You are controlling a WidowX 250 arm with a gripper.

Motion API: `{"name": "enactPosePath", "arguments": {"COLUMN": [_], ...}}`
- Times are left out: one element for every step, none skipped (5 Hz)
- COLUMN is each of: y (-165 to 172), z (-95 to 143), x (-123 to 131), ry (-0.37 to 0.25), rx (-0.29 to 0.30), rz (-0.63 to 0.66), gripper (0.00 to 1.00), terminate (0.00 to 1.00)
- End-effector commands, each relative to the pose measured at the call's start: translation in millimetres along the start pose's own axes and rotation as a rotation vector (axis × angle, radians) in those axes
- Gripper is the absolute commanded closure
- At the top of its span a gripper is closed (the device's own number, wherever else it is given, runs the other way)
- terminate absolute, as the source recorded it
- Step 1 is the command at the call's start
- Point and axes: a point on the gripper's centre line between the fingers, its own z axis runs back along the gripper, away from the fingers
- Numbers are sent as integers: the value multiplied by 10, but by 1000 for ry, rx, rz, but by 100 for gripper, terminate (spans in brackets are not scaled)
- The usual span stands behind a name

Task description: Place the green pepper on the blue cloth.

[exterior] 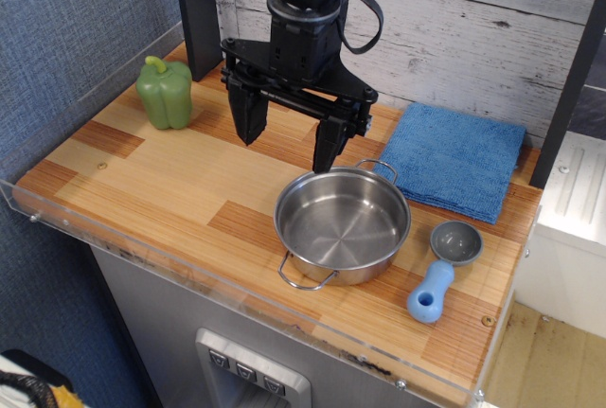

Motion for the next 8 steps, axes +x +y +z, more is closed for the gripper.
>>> {"name": "enactPosePath", "arguments": {"y": [0, 86, 179, 331, 543, 794, 996, 1172], "z": [0, -31, -155, -143, -94, -25, 21, 95], "x": [0, 124, 265, 381, 497, 671, 698, 674], "ry": [0, 9, 45, 13, -63, -104, -109, -105], "rx": [0, 1, -8, -6, -32, -52, -61, -48], "rz": [0, 57, 89, 98, 45, -12, 3, 52], "gripper": [0, 0, 0, 0, 0, 0, 0, 0], "terminate": [0, 0, 0, 0, 0, 0, 0, 0]}}
